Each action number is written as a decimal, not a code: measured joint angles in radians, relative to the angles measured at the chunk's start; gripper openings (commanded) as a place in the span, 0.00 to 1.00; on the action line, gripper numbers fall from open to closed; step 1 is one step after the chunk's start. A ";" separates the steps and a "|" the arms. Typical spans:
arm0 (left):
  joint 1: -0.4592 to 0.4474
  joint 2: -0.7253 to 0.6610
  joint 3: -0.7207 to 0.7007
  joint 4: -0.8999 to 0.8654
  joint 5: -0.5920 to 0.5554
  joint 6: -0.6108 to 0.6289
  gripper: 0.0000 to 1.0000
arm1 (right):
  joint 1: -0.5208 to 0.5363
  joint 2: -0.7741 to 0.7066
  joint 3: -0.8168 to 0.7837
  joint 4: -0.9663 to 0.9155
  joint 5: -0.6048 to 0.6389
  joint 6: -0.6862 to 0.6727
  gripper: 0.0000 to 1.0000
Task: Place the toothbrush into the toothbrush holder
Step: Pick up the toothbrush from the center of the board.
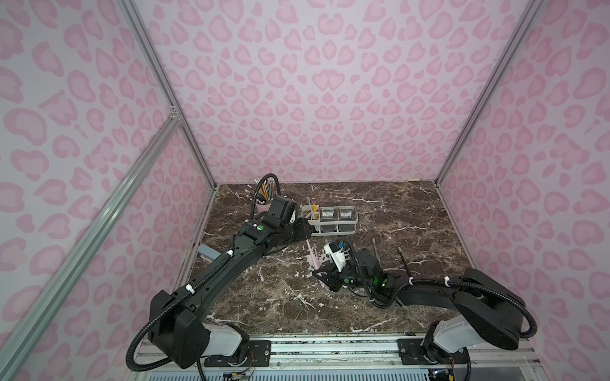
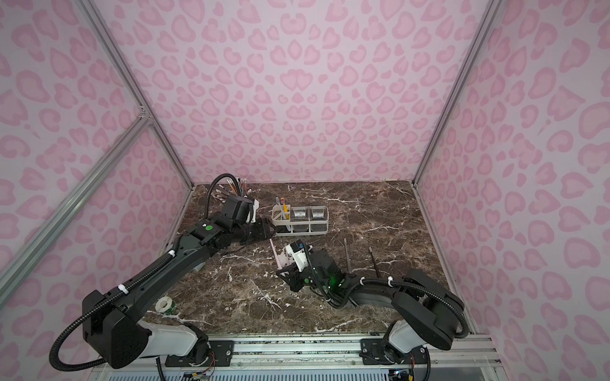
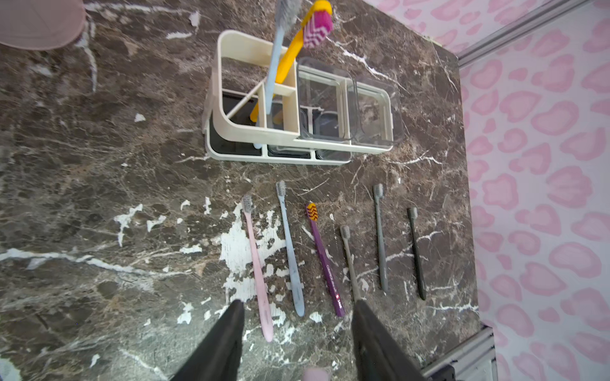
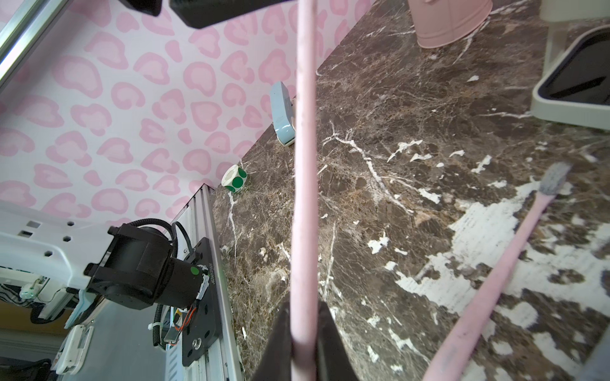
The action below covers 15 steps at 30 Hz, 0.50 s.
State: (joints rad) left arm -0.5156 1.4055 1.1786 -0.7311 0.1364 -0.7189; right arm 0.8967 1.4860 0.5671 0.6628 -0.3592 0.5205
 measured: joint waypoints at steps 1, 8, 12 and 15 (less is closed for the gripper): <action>0.001 0.000 0.003 -0.006 0.007 0.000 0.54 | 0.000 0.000 0.000 0.000 0.001 -0.005 0.00; 0.023 -0.012 0.005 -0.045 0.021 0.003 0.44 | 0.000 0.005 -0.007 0.001 0.002 -0.021 0.00; 0.027 -0.013 0.001 -0.045 0.033 0.003 0.39 | 0.000 0.009 -0.011 0.003 0.002 -0.021 0.00; 0.027 -0.006 -0.013 -0.041 0.056 0.003 0.37 | 0.000 0.009 -0.013 0.001 0.002 -0.021 0.00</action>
State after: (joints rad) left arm -0.4881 1.3994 1.1656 -0.7723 0.1928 -0.7155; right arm 0.8967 1.4948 0.5541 0.6636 -0.3569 0.4995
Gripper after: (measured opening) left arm 0.368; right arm 0.126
